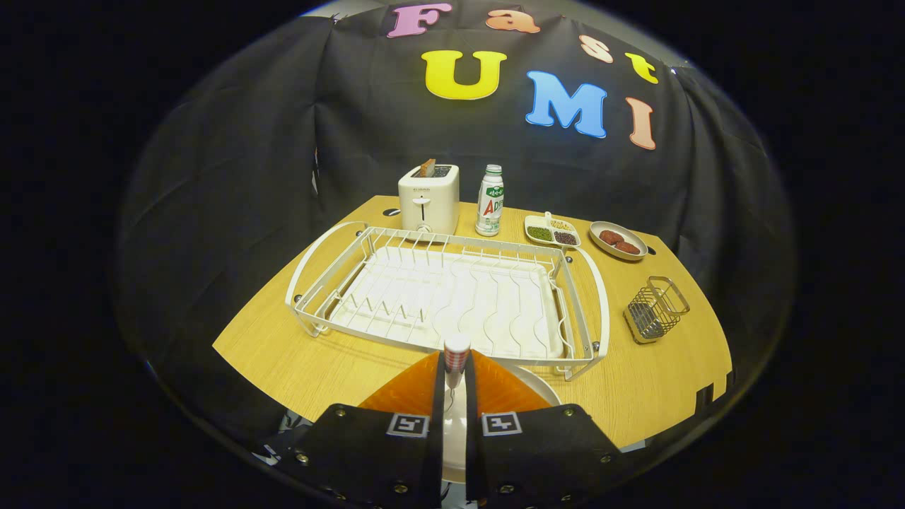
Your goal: Take the plate from the dish rack, then take the spoon from the basket and place it into the plate.
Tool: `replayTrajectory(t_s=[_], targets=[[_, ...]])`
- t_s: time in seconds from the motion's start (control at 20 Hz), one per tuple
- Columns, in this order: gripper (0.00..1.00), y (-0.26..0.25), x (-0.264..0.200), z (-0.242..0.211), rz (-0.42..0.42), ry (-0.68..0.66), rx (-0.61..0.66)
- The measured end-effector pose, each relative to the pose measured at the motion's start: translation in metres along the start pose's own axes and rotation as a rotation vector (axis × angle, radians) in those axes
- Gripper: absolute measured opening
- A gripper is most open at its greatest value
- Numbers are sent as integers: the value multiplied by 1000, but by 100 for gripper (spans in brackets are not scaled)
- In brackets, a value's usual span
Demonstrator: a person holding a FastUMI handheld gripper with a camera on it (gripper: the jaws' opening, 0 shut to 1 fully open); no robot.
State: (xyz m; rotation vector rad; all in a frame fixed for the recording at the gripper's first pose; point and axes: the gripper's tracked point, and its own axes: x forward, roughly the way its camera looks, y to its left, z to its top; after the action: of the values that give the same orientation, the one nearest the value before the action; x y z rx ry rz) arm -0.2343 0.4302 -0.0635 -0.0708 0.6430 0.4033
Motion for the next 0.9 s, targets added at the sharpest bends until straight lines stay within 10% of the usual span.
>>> replayTrajectory(t_s=[0.9], targets=[[17,-40,-21,49,-73,-89,78]])
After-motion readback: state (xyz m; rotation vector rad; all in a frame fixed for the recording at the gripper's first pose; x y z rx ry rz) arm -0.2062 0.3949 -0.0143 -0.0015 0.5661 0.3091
